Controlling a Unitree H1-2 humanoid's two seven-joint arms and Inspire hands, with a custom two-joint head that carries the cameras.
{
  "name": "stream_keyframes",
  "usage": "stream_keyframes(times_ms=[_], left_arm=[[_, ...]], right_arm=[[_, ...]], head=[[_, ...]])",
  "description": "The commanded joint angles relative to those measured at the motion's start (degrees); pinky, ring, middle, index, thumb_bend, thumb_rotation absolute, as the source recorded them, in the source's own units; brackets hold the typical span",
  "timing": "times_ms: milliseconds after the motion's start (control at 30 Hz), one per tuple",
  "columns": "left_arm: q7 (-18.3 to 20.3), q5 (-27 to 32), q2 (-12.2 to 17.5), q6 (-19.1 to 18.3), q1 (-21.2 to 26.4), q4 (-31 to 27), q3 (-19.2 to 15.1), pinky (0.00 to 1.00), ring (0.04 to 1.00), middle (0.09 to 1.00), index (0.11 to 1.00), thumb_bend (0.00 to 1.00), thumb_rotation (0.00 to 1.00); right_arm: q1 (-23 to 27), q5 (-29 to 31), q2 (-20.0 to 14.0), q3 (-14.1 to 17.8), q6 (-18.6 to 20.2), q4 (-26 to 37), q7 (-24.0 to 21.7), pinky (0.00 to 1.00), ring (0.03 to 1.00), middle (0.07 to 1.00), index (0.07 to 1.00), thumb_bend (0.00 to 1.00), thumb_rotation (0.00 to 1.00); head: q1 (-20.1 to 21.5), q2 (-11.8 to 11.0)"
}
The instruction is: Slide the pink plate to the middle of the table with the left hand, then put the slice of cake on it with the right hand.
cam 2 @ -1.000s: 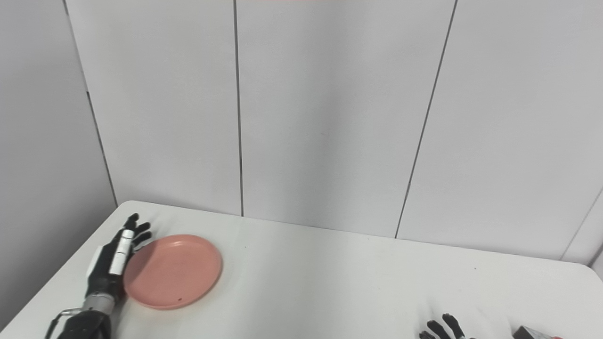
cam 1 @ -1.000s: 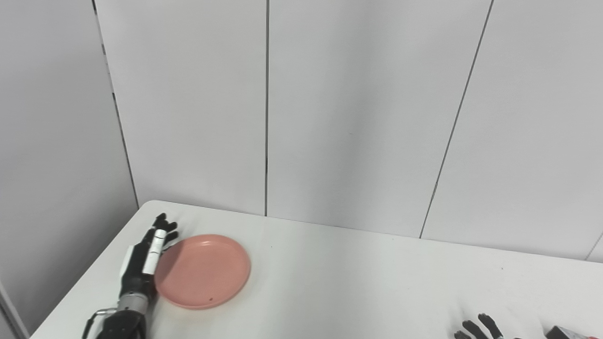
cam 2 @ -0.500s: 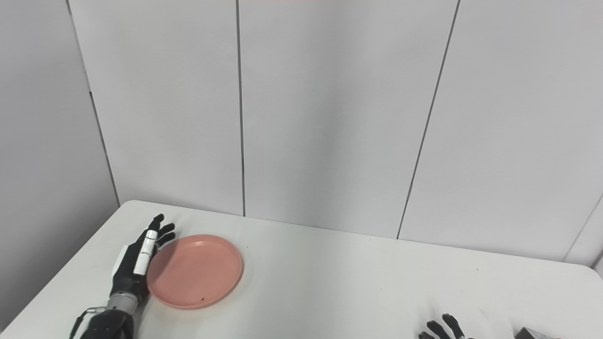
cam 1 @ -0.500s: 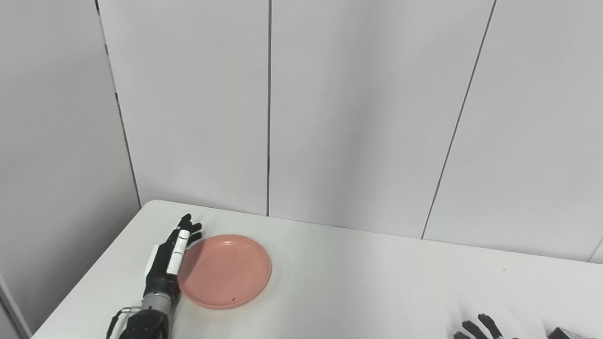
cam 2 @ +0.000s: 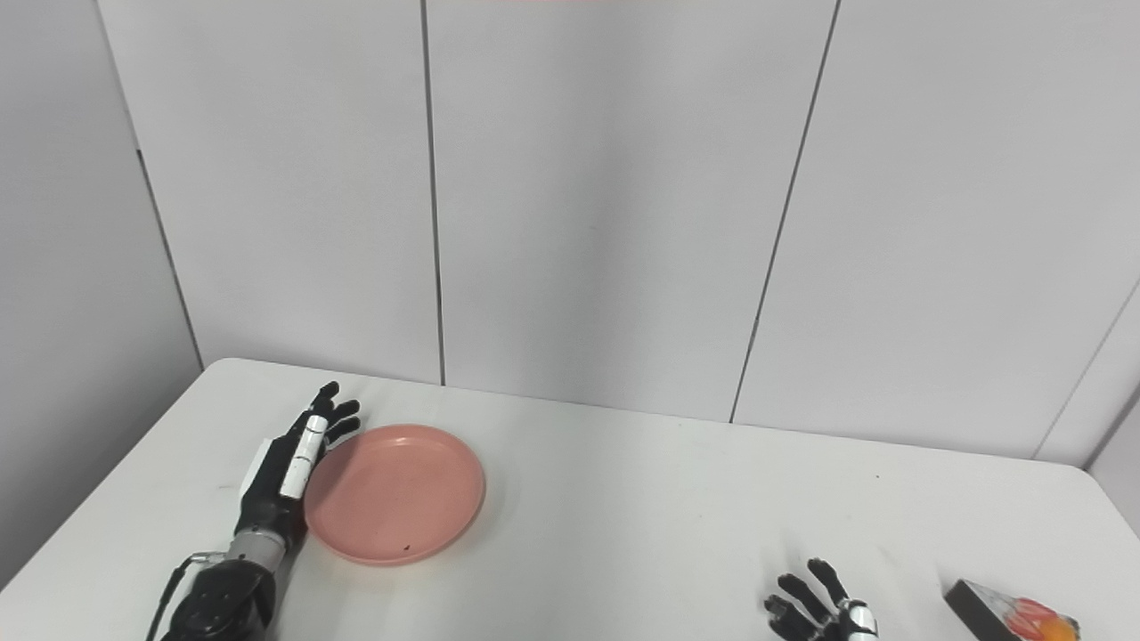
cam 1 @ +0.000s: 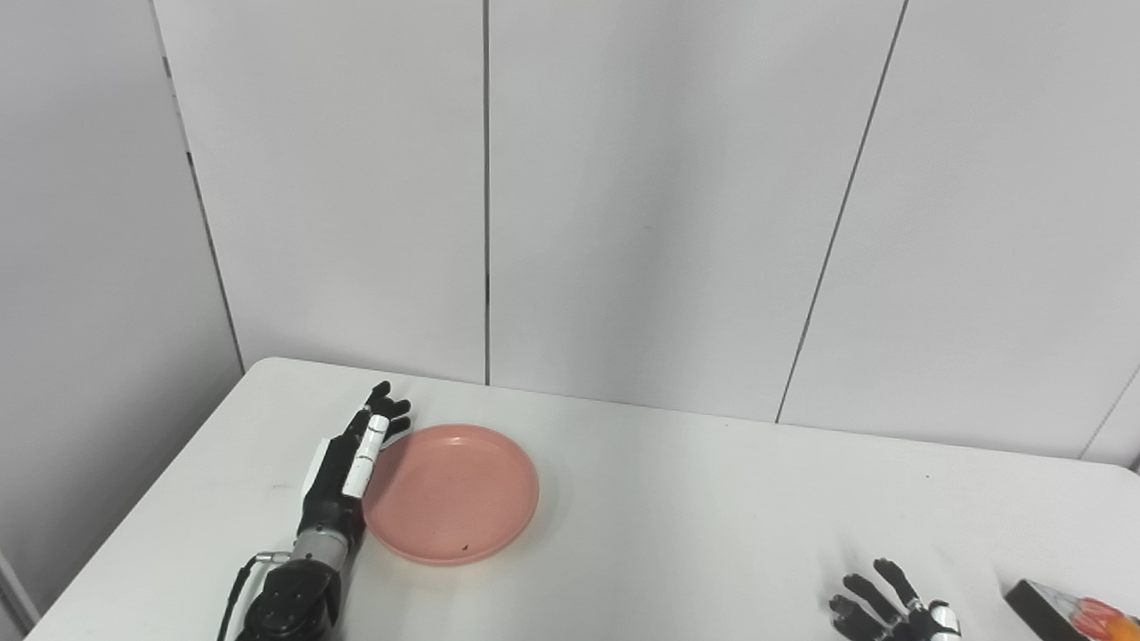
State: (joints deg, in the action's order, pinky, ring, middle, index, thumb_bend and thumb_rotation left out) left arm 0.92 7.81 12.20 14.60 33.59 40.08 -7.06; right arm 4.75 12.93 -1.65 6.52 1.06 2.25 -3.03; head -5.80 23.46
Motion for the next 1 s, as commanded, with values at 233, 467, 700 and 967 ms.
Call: stream_keyframes(times_ms=[233,467,700,967], left_arm=[[2.17,-0.22,-4.65,-2.55,-0.39,-1.19,2.57,0.75,0.851,0.85,0.898,0.79,0.91],[2.99,0.16,-5.87,-3.77,-0.33,-2.96,3.71,0.76,0.861,0.864,0.904,0.78,0.91],[2.87,0.36,-8.51,-4.73,0.21,-2.45,4.51,0.77,0.869,0.87,0.901,0.76,0.92],[5.48,1.99,-9.7,-4.94,0.79,-1.08,4.63,0.79,0.869,0.86,0.907,0.76,0.9]], right_arm=[[0.13,-0.35,1.09,-0.32,-0.75,-0.69,0.4,0.76,0.714,0.763,0.857,0.68,1.0],[0.01,-1.5,2.12,-0.64,-0.96,-0.56,1.41,0.73,0.694,0.752,0.837,0.7,0.97],[-0.6,-4.08,2.75,-1.53,-1.05,0.25,2.82,0.73,0.69,0.741,0.836,0.69,0.99],[-0.58,-6.99,3.38,-2.66,-3.21,-0.36,3.54,0.71,0.661,0.725,0.835,0.72,0.97]], head=[[4.13,1.31],[7.22,1.98],[11.67,2.96],[16.64,3.84]])
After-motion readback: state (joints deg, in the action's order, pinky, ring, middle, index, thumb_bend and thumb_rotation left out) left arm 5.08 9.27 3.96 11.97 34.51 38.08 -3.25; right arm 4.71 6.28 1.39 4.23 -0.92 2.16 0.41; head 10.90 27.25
